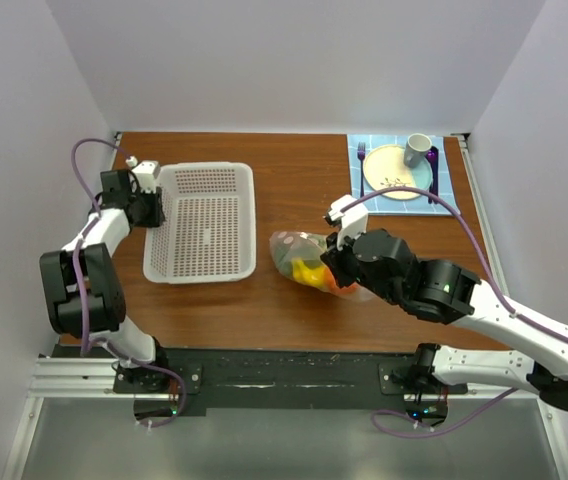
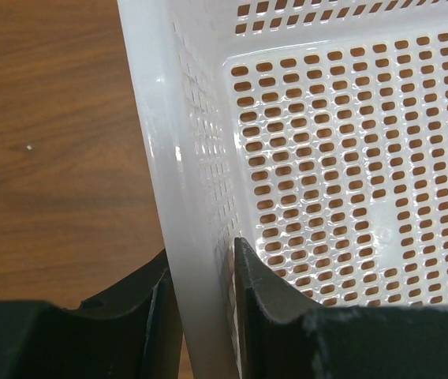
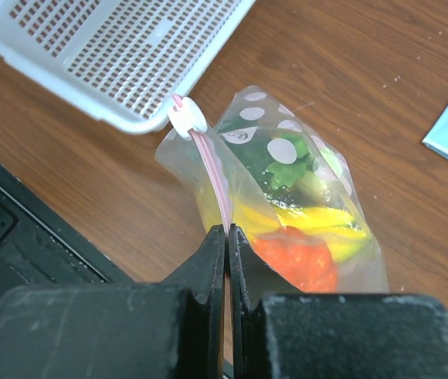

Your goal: Open the zip-top bag and remove the fake food

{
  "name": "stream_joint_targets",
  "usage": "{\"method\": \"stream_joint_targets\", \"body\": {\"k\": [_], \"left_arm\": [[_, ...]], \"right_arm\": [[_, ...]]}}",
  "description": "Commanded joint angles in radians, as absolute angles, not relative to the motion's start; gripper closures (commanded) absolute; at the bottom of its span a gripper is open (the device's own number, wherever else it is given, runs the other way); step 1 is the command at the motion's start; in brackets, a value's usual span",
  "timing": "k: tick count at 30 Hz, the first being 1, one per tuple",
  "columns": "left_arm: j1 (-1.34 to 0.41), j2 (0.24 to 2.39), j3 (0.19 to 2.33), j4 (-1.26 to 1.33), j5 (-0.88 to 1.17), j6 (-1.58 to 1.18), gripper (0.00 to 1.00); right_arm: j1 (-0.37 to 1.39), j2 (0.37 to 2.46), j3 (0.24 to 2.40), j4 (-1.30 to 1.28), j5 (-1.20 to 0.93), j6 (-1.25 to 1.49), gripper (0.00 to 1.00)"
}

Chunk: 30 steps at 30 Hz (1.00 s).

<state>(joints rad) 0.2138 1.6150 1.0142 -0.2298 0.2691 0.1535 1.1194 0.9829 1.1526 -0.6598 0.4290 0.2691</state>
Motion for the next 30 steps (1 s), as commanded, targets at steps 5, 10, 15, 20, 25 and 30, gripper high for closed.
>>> {"method": "stream_joint_targets", "body": {"k": [5, 10, 15, 20, 25, 30], "left_arm": [[0.213, 1.412, 0.896, -0.311, 0.388, 0.233, 0.63], [0.201, 1.338, 0.819, -0.390, 0.379, 0.259, 0.22], [0.201, 1.301, 0.877, -0.417, 0.339, 0.265, 0.00], [0.178, 1.305, 1.180, -0.520, 0.590, 0.221, 0.00], [0.062, 1.275, 1.252, -0.349, 1.116, 0.025, 0.00], [-0.080, 1.160, 0.985, 0.437, 1.282, -0.437, 0.00]], "right_arm": [[1.123, 1.040, 1.284, -0.598, 0.476, 0.143, 1.00], [1.121, 1.029, 1.246, -0.561, 0.462, 0.143, 1.00], [1.123, 1.040, 1.224, -0.563, 0.396, 0.149, 1.00], [1.123, 1.092, 1.284, -0.630, 0.315, 0.124, 1.00], [1.120, 1.175, 1.477, -0.731, 0.298, 0.060, 1.00], [1.121, 1.232, 1.577, -0.810, 0.307, 0.026, 1.00]]}}
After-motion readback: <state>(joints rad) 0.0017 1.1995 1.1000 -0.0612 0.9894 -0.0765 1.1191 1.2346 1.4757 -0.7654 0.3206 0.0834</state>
